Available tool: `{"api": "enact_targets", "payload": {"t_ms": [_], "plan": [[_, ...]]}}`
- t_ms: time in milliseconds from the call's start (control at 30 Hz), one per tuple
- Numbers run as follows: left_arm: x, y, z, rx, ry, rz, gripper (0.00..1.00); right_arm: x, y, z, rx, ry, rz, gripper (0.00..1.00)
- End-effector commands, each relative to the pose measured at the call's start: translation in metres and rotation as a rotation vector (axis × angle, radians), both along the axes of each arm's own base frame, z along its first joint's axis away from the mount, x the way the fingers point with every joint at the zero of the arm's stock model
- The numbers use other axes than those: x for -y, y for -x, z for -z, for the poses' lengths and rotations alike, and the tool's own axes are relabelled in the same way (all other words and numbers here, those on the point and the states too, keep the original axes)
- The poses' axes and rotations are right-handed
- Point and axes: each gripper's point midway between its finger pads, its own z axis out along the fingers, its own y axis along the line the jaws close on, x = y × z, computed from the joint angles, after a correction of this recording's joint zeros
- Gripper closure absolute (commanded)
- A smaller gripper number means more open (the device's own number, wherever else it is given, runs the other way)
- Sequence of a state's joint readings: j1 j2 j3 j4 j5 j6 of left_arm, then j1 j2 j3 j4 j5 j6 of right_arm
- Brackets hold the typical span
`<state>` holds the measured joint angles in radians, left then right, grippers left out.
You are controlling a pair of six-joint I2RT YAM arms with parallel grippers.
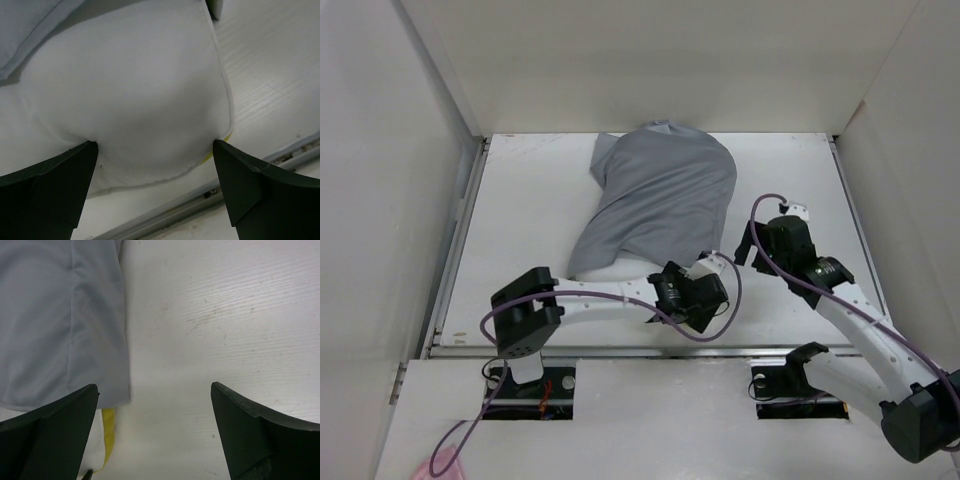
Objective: Put the pillow into the pillowcase
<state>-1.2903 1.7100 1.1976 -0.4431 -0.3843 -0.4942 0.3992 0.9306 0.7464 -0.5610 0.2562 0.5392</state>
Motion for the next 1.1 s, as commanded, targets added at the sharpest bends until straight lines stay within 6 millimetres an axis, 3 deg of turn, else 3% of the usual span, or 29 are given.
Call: {"api": "enact_targets", "payload": {"t_ms": [0, 33, 67, 100, 133, 167, 267, 333, 500, 600, 733, 833, 867, 933, 967, 1000, 1067], "plan": [[0.0, -0.016, 0.004, 0.069, -0.057, -0.05, 0.0, -0.006, -0.002, -0.007, 0.035, -0.03, -0.034, 0.01], [-0.001, -0.018, 0.011, 0.07, -0.074, -0.063, 0.04, -0.008, 0.001, -0.001, 0.019, -0.035, -0.045, 0.01], [-0.002, -0.021, 0.014, 0.083, -0.093, -0.081, 0.18, -0.009, 0.002, -0.004, 0.028, -0.045, -0.052, 0.01], [-0.006, -0.023, 0.028, 0.09, -0.14, -0.102, 0.4, -0.01, 0.004, -0.002, 0.03, -0.047, -0.069, 0.01], [-0.011, -0.027, 0.028, 0.105, -0.17, -0.133, 0.84, -0.015, 0.005, 0.0, 0.025, -0.056, -0.104, 0.01], [-0.015, -0.029, 0.03, 0.12, -0.196, -0.16, 1.0, -0.018, 0.006, 0.002, 0.036, -0.062, -0.122, 0.01], [-0.034, -0.05, 0.012, 0.213, -0.215, -0.348, 1.0, -0.026, 0.011, 0.012, 0.022, -0.07, -0.196, 0.01], [-0.041, -0.06, -0.023, 0.296, -0.137, -0.441, 1.0, -0.033, 0.007, 0.019, 0.031, -0.069, -0.244, 0.01], [-0.041, -0.08, -0.084, 0.351, 0.033, -0.484, 1.0, -0.048, 0.003, 0.046, 0.014, -0.089, -0.32, 0.05], [-0.041, -0.085, -0.105, 0.363, 0.072, -0.484, 1.0, -0.071, 0.006, 0.037, 0.072, -0.105, -0.429, 0.06], [-0.043, -0.09, -0.114, 0.378, 0.065, -0.483, 1.0, -0.096, 0.0, 0.006, 0.18, -0.141, -0.484, 0.06], [-0.042, -0.091, -0.116, 0.378, 0.063, -0.483, 1.0, -0.097, -0.014, 0.007, 0.198, -0.087, -0.46, 0.06], [-0.041, -0.091, -0.113, 0.377, 0.054, -0.481, 1.0, -0.101, -0.024, -0.004, 0.232, -0.083, -0.454, 0.06], [-0.039, -0.092, -0.117, 0.378, 0.065, -0.483, 1.0, -0.105, -0.036, 0.004, 0.21, -0.053, -0.456, 0.06], [-0.037, -0.091, -0.119, 0.371, 0.076, -0.481, 1.0, -0.113, -0.044, -0.006, 0.223, -0.066, -0.468, 0.06], [-0.036, -0.091, -0.122, 0.371, 0.077, -0.481, 1.0, -0.115, -0.048, 0.002, 0.196, -0.057, -0.469, 0.08], [-0.037, -0.091, -0.124, 0.368, 0.082, -0.489, 1.0, -0.106, -0.065, -0.001, 0.211, -0.026, -0.37, 0.22]]}}
